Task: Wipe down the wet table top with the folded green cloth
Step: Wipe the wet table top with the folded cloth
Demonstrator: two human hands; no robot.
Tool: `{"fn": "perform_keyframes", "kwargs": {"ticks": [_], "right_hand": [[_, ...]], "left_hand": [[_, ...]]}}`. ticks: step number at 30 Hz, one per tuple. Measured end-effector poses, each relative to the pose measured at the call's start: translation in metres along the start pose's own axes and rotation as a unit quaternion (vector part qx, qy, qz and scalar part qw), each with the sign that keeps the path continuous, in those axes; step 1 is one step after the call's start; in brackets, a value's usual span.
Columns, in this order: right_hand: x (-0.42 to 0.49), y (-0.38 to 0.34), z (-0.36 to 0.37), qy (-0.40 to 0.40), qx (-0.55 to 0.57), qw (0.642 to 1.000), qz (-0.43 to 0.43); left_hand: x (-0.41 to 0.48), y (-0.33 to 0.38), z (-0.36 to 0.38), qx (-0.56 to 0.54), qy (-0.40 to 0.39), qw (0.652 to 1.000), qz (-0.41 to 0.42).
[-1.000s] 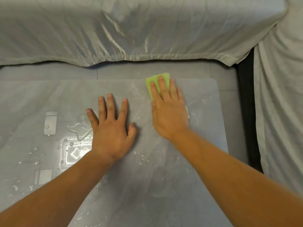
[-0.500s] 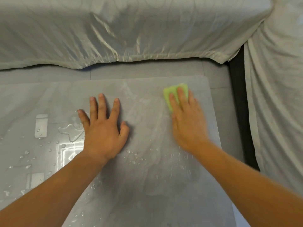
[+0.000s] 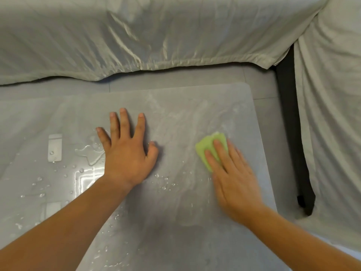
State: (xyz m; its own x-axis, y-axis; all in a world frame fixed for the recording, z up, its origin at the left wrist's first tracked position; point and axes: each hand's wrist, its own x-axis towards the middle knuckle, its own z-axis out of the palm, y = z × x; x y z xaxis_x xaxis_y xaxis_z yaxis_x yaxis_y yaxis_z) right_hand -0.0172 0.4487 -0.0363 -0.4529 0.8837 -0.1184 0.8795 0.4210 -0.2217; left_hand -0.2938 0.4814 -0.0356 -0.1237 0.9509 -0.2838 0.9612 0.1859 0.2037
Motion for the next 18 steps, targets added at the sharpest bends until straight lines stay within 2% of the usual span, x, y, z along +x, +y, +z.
{"fn": "perform_keyframes", "kwargs": {"ticks": [2, 3, 4, 7, 8, 9, 10, 13, 15, 16, 18], "right_hand": [[-0.001, 0.011, -0.003, -0.025, -0.006, 0.998, -0.055], [0.013, 0.019, -0.006, -0.027, -0.01, 0.998, -0.052], [0.033, 0.025, -0.01, -0.021, -0.01, 0.999, -0.025], [0.105, 0.023, -0.015, 0.026, 0.024, 0.989, 0.146], [0.118, 0.012, -0.012, 0.034, 0.024, 0.983, 0.177], [0.122, -0.002, -0.008, 0.044, 0.014, 0.984, 0.17], [0.116, -0.017, -0.002, 0.049, -0.001, 0.991, 0.124], [0.065, -0.047, 0.011, 0.0, -0.027, 0.995, -0.092], [0.058, -0.037, 0.007, -0.034, -0.035, 0.984, -0.172], [0.07, -0.028, 0.005, -0.031, -0.046, 0.982, -0.18], [0.109, -0.016, 0.0, -0.01, -0.054, 0.991, -0.121]], "left_hand": [[0.0, 0.0, 0.0, 0.005, -0.004, 1.0, 0.001], [0.0, 0.0, 0.001, 0.008, -0.003, 1.0, 0.002], [0.0, 0.0, 0.001, 0.01, -0.003, 1.0, 0.002], [0.0, -0.002, 0.001, 0.002, -0.008, 1.0, 0.005], [0.0, -0.003, 0.0, -0.005, -0.01, 1.0, 0.007], [0.0, -0.005, -0.002, -0.012, -0.012, 1.0, 0.011], [-0.001, -0.007, -0.004, -0.02, -0.014, 1.0, 0.016], [-0.003, -0.016, -0.008, -0.04, -0.017, 0.998, 0.04], [-0.004, -0.022, -0.008, -0.041, -0.021, 0.998, 0.053], [-0.005, -0.023, -0.007, -0.032, -0.022, 0.998, 0.058], [-0.005, -0.024, -0.002, -0.006, -0.02, 0.998, 0.06]]}}
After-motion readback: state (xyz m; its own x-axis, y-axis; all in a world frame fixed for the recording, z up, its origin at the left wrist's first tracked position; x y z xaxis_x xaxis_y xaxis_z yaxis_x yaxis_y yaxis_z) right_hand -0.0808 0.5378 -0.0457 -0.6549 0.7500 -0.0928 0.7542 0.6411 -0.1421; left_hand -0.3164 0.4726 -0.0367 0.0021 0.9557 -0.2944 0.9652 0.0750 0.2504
